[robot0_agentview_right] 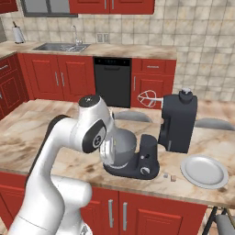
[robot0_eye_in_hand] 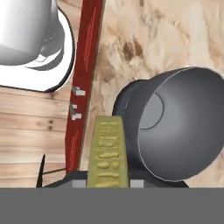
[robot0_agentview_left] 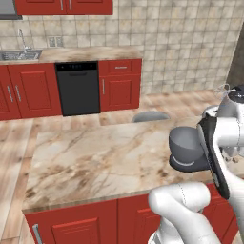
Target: Add butter and sugar cubes to the stand mixer bowl and then turn on the stand mixer to begin making frosting.
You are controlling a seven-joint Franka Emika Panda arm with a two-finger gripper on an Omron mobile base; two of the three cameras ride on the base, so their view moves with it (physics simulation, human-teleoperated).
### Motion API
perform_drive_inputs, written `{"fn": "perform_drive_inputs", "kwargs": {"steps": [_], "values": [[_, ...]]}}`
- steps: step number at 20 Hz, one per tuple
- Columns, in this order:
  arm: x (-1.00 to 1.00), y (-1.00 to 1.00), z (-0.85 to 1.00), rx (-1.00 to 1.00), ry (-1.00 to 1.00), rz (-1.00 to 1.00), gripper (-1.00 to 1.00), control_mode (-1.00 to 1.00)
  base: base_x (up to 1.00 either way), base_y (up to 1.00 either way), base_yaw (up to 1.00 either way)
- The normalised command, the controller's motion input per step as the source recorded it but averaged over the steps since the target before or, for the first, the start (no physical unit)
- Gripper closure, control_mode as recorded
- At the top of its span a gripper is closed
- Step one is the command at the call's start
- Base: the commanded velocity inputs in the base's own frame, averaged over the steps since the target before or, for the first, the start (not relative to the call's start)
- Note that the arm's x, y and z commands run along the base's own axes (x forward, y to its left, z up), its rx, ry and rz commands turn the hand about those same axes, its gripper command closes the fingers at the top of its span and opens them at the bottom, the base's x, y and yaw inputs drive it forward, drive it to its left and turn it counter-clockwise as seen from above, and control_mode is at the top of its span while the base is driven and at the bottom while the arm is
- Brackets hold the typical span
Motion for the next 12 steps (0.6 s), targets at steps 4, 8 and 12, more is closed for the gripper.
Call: {"fn": "perform_drive_inputs", "kwargs": {"steps": [4, 8, 12], "values": [[0.33, 0.22, 0.18, -0.23, 0.16, -0.15, 1.0, -1.0, 0.0, 0.0, 0.0], [0.39, 0.15, 0.01, -0.19, 0.17, -0.14, 1.0, -1.0, 0.0, 0.0, 0.0], [0.48, 0.08, -0.01, -0.16, 0.14, -0.1, 1.0, -1.0, 0.0, 0.0, 0.0]]}}
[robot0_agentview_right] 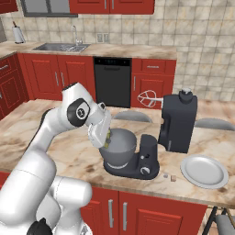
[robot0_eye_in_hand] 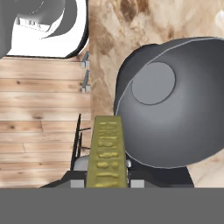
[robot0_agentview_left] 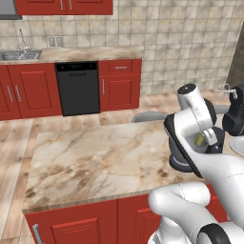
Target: Add butter and sugar cubes to the stand mixer bowl and then turn on the stand mixer to begin making frosting.
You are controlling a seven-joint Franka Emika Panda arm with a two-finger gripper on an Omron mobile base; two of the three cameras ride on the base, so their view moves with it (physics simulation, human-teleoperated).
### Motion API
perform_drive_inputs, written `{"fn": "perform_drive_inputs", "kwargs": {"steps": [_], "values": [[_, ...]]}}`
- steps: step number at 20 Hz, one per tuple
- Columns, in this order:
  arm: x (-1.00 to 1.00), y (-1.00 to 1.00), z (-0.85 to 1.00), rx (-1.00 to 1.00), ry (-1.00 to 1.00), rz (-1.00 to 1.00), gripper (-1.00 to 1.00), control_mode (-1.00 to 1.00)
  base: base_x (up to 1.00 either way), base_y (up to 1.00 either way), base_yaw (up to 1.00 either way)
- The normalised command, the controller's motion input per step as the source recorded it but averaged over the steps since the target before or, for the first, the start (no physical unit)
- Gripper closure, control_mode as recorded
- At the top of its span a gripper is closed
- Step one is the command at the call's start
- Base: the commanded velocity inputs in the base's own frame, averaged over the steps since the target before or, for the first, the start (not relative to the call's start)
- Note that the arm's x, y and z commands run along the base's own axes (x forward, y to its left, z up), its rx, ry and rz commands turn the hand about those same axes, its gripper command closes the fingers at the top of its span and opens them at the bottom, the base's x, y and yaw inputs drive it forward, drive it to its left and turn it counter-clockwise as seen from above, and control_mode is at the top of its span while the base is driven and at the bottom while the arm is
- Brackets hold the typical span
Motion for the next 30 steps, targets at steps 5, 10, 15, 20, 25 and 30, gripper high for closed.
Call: {"fn": "perform_drive_inputs", "kwargs": {"steps": [5, 10, 15, 20, 25, 30], "values": [[0.4, 0.02, -0.27, -0.06, 0.07, -0.04, 1.0, -1.0, 0.0, 0.0, 0.0], [0.17, -0.03, -0.3, 0.0, 0.0, 0.0, 1.0, -1.0, 0.0, 0.0, 0.0], [0.16, -0.02, -0.33, 0.0, 0.0, 0.0, 1.0, -1.0, 0.0, 0.0, 0.0], [0.03, -0.06, -0.27, 0.0, 0.0, 0.0, 1.0, -1.0, 0.0, 0.0, 0.0], [0.06, -0.13, -0.24, 0.0, 0.0, 0.0, 1.0, -1.0, 0.0, 0.0, 0.0], [0.12, -0.1, -0.23, 0.0, 0.0, 0.0, 1.0, -1.0, 0.0, 0.0, 0.0]]}}
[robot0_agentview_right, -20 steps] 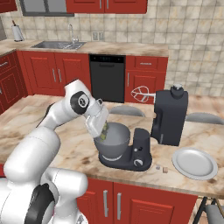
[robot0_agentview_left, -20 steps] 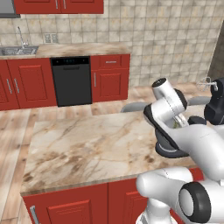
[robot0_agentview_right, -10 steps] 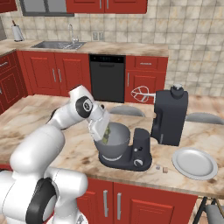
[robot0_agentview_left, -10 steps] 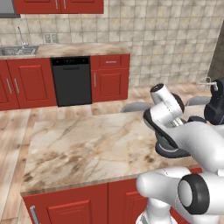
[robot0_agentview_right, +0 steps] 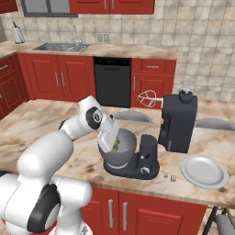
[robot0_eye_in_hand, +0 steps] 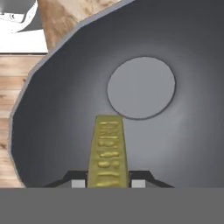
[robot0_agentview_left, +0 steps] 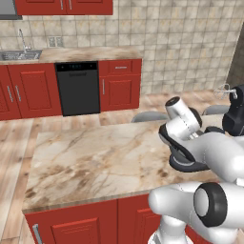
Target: Add butter and sugar cubes to the stand mixer bowl and then turn on the stand mixer to begin making frosting.
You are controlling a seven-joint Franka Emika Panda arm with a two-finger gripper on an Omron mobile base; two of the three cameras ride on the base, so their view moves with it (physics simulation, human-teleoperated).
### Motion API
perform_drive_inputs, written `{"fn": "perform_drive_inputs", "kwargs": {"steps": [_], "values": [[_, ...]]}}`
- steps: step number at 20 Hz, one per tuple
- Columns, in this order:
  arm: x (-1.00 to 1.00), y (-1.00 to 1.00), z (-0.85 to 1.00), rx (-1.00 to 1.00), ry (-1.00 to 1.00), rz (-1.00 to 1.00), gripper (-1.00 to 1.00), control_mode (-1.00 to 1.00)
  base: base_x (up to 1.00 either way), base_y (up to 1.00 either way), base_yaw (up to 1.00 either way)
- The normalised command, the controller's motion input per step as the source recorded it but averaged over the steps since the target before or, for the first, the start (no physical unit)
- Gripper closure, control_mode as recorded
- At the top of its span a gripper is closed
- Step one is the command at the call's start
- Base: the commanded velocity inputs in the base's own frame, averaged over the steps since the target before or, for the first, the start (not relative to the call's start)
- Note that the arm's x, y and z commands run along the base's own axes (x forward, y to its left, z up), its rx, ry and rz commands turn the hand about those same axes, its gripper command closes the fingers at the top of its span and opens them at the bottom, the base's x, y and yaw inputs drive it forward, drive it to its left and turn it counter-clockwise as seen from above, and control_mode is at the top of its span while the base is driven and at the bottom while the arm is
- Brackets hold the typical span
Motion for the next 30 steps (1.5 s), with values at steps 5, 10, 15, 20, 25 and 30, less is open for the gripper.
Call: {"fn": "perform_drive_inputs", "kwargs": {"steps": [5, 10, 15, 20, 25, 30], "values": [[0.15, 0.0, -0.14, 0.01, 0.0, 0.0, 1.0, -1.0, 0.0, 0.0, 0.0], [0.15, 0.0, -0.13, 0.01, 0.0, 0.0, -1.0, -1.0, 0.0, 0.0, 0.0], [0.05, 0.0, -0.04, 0.02, 0.0, 0.0, -1.0, -1.0, 0.0, 0.0, 0.0], [-0.12, 0.03, 0.14, 0.0, -0.03, 0.0, -1.0, -1.0, 0.0, 0.0, 0.0], [-0.38, 0.11, 0.36, 0.0, -0.09, 0.0, -1.0, -1.0, 0.0, 0.0, 0.0], [-0.58, 0.1, 0.45, 0.0, -0.11, -0.02, -1.0, -1.0, 0.0, 0.0, 0.0]]}}
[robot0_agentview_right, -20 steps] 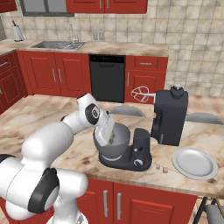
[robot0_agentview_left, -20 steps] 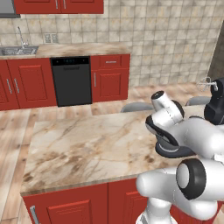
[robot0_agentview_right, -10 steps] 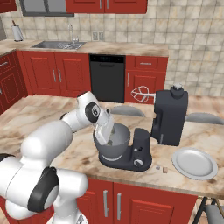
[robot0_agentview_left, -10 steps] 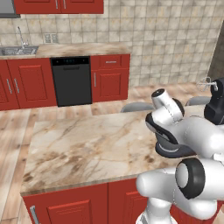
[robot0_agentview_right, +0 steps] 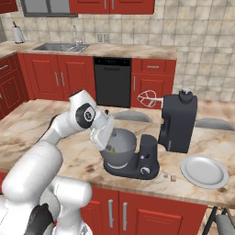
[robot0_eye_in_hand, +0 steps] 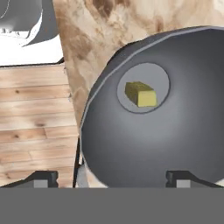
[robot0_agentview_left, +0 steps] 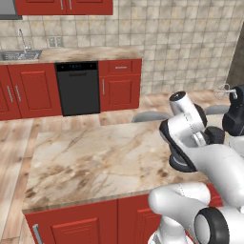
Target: Add butter and sugar cubes to the stand mixer bowl and then turn on the stand mixer to begin making frosting.
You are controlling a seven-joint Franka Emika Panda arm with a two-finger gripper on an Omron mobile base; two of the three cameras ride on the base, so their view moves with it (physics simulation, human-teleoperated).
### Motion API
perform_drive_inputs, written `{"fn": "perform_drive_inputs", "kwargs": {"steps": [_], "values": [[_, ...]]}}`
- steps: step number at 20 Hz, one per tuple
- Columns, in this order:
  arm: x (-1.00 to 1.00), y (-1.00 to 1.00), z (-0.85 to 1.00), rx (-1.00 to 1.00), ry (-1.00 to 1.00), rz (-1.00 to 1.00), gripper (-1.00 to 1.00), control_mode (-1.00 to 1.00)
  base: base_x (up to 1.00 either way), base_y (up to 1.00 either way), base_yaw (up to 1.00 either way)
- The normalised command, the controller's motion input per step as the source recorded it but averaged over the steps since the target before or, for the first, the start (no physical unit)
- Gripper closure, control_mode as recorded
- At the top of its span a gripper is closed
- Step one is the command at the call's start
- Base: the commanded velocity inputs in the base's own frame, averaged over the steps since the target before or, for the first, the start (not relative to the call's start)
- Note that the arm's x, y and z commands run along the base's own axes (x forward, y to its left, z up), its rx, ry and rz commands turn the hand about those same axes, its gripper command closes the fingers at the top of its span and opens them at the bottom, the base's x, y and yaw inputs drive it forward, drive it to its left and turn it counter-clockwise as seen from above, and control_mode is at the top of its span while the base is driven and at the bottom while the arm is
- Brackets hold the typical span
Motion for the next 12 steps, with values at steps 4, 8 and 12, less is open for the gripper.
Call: {"fn": "perform_drive_inputs", "kwargs": {"steps": [4, 8, 12], "values": [[-0.72, 0.02, 0.29, 0.0, -0.09, -0.05, -1.0, -1.0, 0.0, 0.0, 0.0], [-0.88, -0.04, 0.04, 0.0, -0.07, -0.1, -1.0, -1.0, 0.0, 0.0, 0.0], [-0.97, -0.22, 0.0, 0.02, -0.09, -0.12, -1.0, -1.0, 0.0, 0.0, 0.0]]}}
